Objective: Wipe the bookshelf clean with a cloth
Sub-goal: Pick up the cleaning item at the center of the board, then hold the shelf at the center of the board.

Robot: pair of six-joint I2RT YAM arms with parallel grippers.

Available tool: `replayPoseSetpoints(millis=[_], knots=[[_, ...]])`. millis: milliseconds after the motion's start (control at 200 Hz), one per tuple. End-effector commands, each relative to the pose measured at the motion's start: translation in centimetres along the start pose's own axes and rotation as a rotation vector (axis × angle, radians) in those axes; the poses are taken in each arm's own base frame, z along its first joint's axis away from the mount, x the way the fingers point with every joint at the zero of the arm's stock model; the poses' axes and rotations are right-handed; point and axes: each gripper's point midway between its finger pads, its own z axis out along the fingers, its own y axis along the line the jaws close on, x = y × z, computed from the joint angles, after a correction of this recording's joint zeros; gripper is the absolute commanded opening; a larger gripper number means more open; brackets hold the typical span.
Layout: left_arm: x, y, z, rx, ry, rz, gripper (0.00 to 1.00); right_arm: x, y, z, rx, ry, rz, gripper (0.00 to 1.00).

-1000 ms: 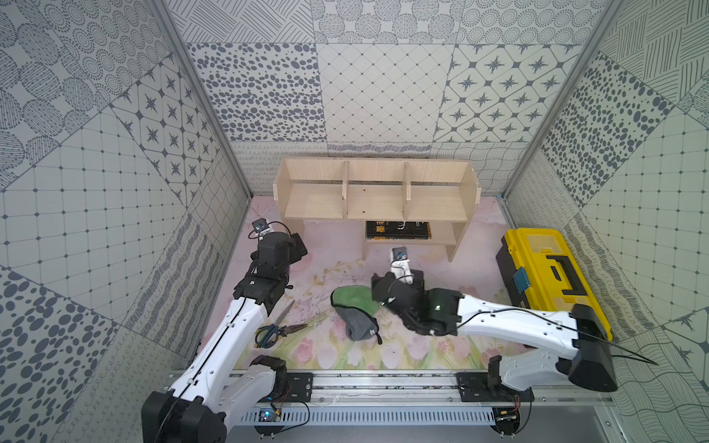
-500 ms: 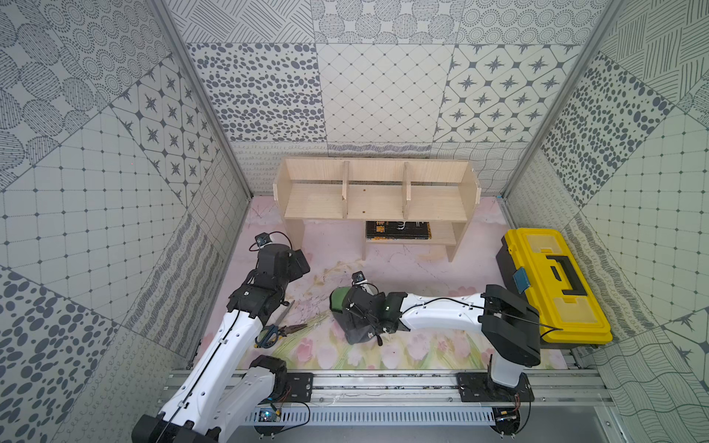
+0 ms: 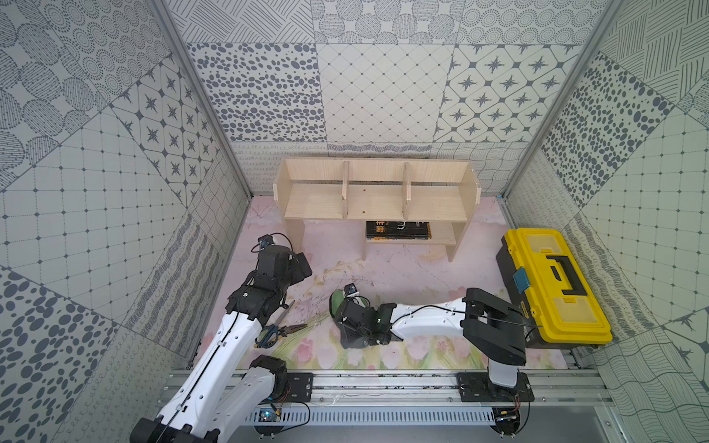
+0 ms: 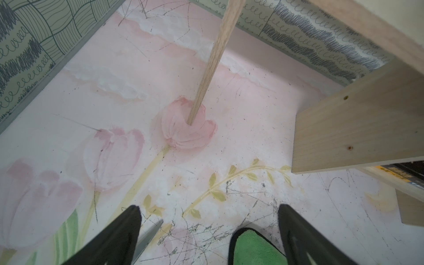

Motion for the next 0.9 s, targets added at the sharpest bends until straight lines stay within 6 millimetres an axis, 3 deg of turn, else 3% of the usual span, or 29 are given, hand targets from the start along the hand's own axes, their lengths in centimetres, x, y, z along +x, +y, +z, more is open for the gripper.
replayPoseSetpoints(millis=[0,155,285,475,660,760,895], knots=[[-4.1,-0.3,-2.4,-0.028,-0.098,0.034,0.99,1.1,-1.9,-1.9,-0.001,-0.018,-0.017,0.00],[-11.2,-1.3,-4.4,-0.027,-0.224,0.021,0.99,-3.3,-3.5,-6.5,-0.020,-0.205,0.042,0.00],[-14.7,-2.4,-2.3,-0.016,-0.221,0.006,0.99,-6.7,-6.2,-8.1,-0.014,-0.265,0.153,0.00],[-16.1,-4.2,2.2,0.034,-0.226,0.032,0.99,-12.9,-7.8,-12.0,0.017,-0.422,0.206,0.00],[-15.8,-5.2,5.5,0.079,-0.241,0.065,0.90,-18.6,-8.2,-14.7,0.028,-0.534,0.227,0.00],[-15.8,-5.7,6.7,0.104,-0.242,0.069,0.83,-20.7,-8.3,-15.1,0.049,-0.569,0.224,0.00],[-15.5,-6.6,8.0,0.150,-0.214,0.056,0.63,-22.1,-8.2,-14.1,0.069,-0.579,0.222,0.00]])
